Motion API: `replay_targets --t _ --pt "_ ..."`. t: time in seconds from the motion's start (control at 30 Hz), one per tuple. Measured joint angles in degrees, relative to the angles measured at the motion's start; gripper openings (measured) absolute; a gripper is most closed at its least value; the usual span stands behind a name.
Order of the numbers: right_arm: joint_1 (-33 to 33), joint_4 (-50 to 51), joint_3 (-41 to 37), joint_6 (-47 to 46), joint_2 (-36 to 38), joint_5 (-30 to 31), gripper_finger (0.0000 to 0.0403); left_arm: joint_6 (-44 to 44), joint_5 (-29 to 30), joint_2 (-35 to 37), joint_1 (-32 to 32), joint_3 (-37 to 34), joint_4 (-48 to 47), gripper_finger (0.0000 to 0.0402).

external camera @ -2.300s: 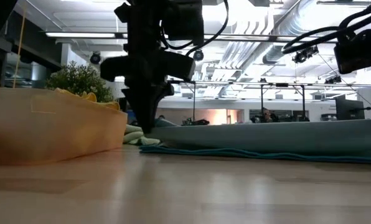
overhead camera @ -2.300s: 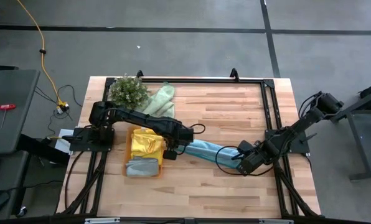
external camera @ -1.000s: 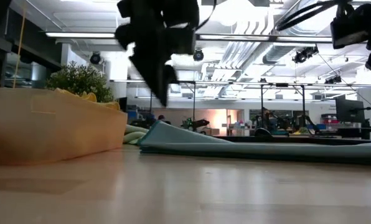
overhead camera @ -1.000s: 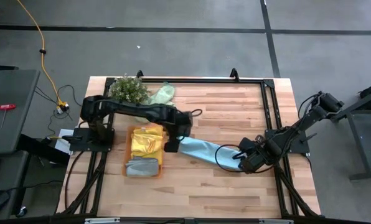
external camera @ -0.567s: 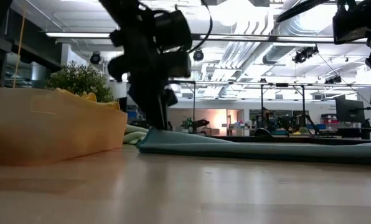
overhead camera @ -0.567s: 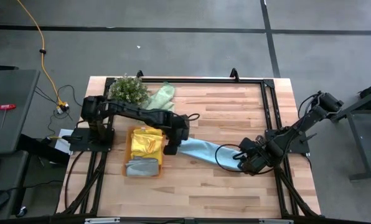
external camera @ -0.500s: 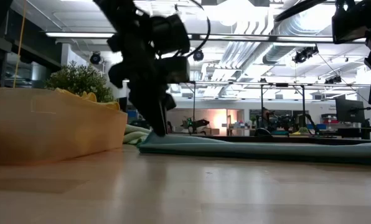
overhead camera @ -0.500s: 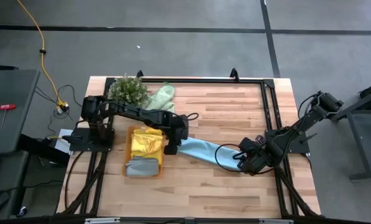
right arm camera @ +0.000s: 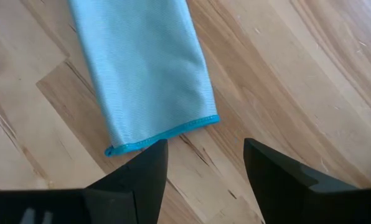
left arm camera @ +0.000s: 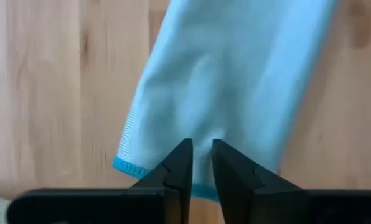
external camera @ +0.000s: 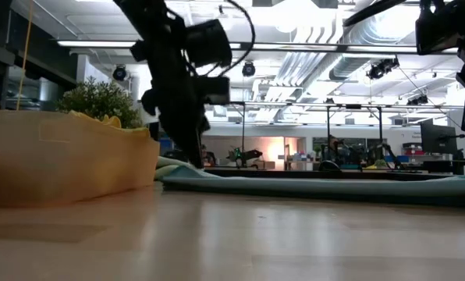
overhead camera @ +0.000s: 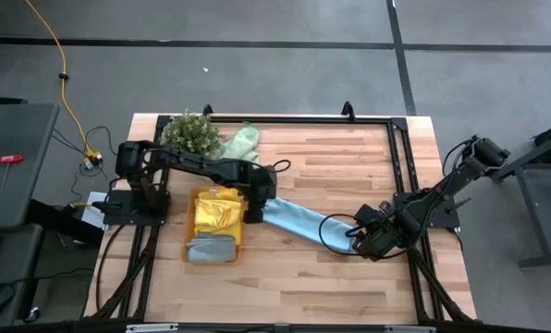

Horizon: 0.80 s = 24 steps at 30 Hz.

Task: Fold microfiber towels
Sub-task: Fold the blue microfiber towel

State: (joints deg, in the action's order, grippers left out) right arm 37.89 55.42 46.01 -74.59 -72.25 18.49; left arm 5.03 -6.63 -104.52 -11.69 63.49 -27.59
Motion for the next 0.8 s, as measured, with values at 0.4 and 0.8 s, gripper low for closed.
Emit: replay_targets --t 0.4,0.8 --pt "0.0 0.0 0.0 0.0 0.0 0.0 0.02 6.5 2.0 0.1 -1.2 6.4 -4.8 0.0143" --pt "0.0 -0.1 0.0 -1.9 0.0 2.4 0.02 7.1 10.3 -7.4 -1.4 5.7 -3.7 0.015"
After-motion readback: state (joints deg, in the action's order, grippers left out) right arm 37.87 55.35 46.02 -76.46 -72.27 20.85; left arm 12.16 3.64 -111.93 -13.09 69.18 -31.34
